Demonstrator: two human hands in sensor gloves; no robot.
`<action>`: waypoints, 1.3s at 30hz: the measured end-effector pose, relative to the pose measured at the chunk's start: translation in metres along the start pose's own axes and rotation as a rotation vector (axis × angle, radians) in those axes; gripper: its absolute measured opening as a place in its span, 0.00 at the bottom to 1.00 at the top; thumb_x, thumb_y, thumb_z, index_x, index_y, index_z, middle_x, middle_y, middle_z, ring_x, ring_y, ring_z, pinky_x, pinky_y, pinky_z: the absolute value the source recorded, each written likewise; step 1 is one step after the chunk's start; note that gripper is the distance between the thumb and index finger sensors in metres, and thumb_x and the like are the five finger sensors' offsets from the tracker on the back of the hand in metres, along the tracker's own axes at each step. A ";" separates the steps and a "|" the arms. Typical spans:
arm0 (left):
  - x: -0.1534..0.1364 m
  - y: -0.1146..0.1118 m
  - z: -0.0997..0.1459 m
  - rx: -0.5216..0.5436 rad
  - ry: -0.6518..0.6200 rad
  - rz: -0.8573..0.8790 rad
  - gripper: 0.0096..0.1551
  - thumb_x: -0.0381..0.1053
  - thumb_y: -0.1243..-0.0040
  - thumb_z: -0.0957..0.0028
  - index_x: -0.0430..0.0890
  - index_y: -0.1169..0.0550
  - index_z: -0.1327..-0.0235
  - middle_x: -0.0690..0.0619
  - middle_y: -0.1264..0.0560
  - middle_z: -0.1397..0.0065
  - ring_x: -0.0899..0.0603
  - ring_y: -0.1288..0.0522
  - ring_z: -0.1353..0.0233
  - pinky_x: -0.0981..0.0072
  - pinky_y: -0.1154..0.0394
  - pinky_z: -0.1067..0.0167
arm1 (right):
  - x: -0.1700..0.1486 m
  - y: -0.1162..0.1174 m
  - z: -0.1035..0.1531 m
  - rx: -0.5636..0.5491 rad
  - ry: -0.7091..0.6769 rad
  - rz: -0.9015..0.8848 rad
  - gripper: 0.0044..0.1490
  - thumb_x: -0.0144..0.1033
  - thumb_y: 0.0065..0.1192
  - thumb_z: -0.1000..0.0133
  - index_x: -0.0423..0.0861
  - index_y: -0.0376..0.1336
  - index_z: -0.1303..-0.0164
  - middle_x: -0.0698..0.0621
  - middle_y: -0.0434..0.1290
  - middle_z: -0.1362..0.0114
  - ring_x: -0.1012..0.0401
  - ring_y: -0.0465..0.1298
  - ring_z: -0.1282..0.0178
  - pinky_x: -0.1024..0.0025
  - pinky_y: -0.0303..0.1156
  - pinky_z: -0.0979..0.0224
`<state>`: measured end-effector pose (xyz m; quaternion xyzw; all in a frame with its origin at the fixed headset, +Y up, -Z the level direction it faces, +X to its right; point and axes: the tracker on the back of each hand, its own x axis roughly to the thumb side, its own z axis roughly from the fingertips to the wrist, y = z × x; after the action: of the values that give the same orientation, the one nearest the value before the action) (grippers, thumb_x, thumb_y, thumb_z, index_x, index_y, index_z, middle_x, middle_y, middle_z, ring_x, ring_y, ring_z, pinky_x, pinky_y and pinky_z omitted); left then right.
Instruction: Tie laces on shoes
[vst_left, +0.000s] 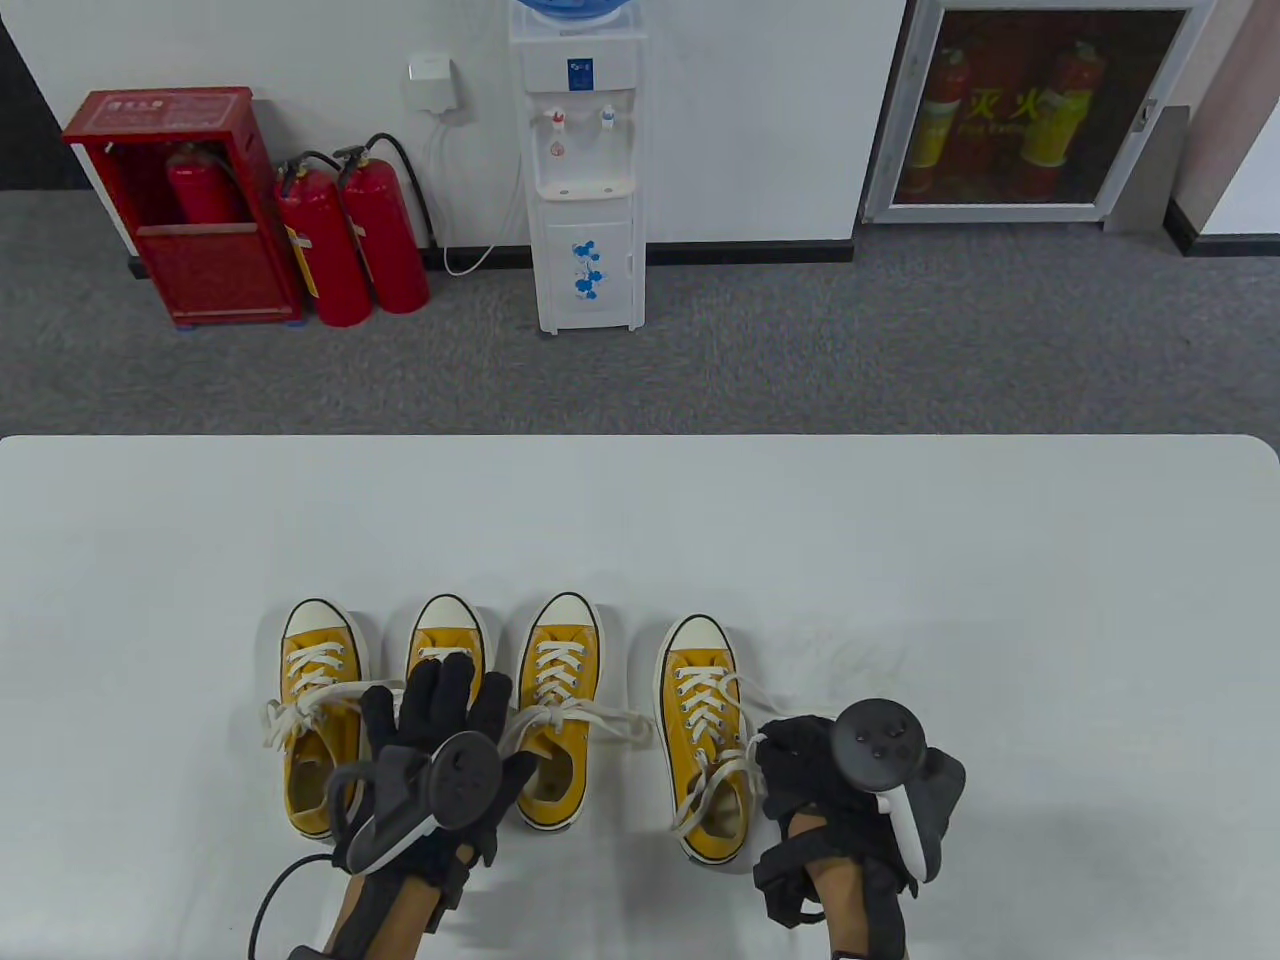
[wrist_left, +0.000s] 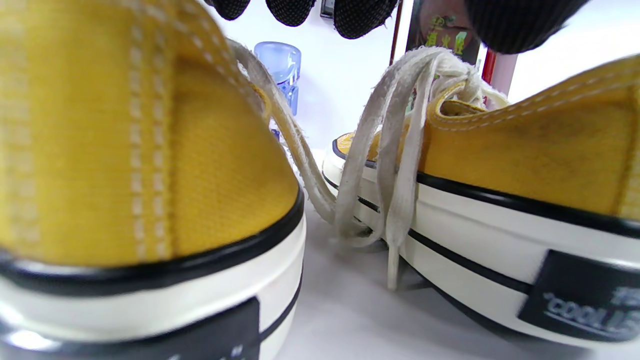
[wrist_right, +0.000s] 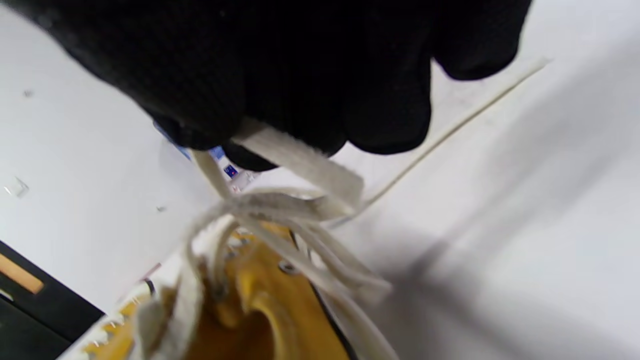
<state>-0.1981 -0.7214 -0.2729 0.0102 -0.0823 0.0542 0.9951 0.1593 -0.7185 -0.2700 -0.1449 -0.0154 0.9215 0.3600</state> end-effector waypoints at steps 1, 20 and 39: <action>0.000 0.000 0.000 0.000 0.000 0.001 0.49 0.72 0.48 0.48 0.55 0.45 0.15 0.41 0.54 0.09 0.27 0.54 0.11 0.16 0.63 0.28 | 0.000 -0.002 0.000 -0.005 -0.010 -0.029 0.24 0.44 0.73 0.51 0.47 0.78 0.48 0.48 0.76 0.31 0.49 0.79 0.37 0.41 0.66 0.30; -0.001 0.000 0.000 0.008 -0.002 0.004 0.49 0.72 0.48 0.48 0.55 0.45 0.15 0.41 0.54 0.09 0.27 0.54 0.11 0.16 0.63 0.28 | -0.019 -0.025 -0.004 0.123 -0.102 -0.603 0.26 0.54 0.69 0.50 0.49 0.71 0.50 0.50 0.76 0.39 0.58 0.84 0.50 0.49 0.74 0.35; 0.002 0.000 0.000 0.021 -0.020 0.028 0.49 0.72 0.48 0.48 0.55 0.45 0.15 0.41 0.54 0.09 0.27 0.54 0.11 0.16 0.63 0.28 | -0.075 -0.053 -0.010 0.111 -0.077 -1.011 0.25 0.43 0.67 0.47 0.50 0.67 0.41 0.48 0.70 0.32 0.71 0.81 0.69 0.60 0.80 0.44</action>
<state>-0.1967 -0.7209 -0.2722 0.0202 -0.0916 0.0691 0.9932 0.2491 -0.7301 -0.2535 -0.0661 -0.0478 0.6360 0.7673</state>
